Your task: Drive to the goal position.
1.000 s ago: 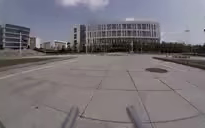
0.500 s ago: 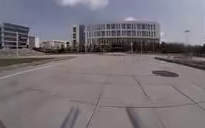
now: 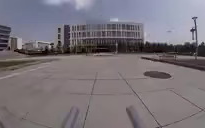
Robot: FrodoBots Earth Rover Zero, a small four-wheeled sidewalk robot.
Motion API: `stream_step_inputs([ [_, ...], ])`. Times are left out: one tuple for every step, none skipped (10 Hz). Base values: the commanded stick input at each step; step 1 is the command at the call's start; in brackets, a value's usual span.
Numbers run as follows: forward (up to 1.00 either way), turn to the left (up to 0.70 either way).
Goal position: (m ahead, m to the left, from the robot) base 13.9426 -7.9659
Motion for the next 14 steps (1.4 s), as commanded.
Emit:
stream_step_inputs([
  [1.00,0.02],
  [1.00,0.02],
  [1.00,0.02],
  [1.00,0.02],
  [1.00,-0.09],
  [1.00,-0.37],
  [1.00,-0.38],
  [1.00,-0.38],
  [1.00,0.02],
  [1.00,0.02],
  [1.00,0.02],
  [1.00,0.02],
  [1.00,0.02],
  [1.00,0.02],
])
